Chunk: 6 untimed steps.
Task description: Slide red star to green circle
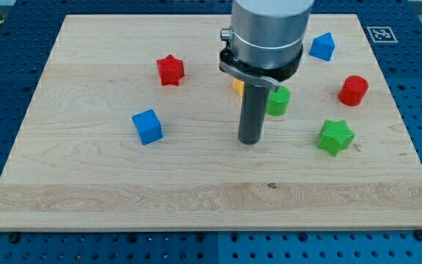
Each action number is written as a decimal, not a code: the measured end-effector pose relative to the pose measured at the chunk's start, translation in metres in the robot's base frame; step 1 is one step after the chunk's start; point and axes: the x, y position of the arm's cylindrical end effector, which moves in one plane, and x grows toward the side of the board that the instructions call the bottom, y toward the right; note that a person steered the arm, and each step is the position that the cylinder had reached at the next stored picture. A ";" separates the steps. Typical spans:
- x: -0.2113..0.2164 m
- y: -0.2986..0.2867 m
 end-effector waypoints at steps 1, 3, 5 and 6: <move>-0.017 -0.021; -0.035 -0.044; -0.080 -0.116; -0.080 -0.166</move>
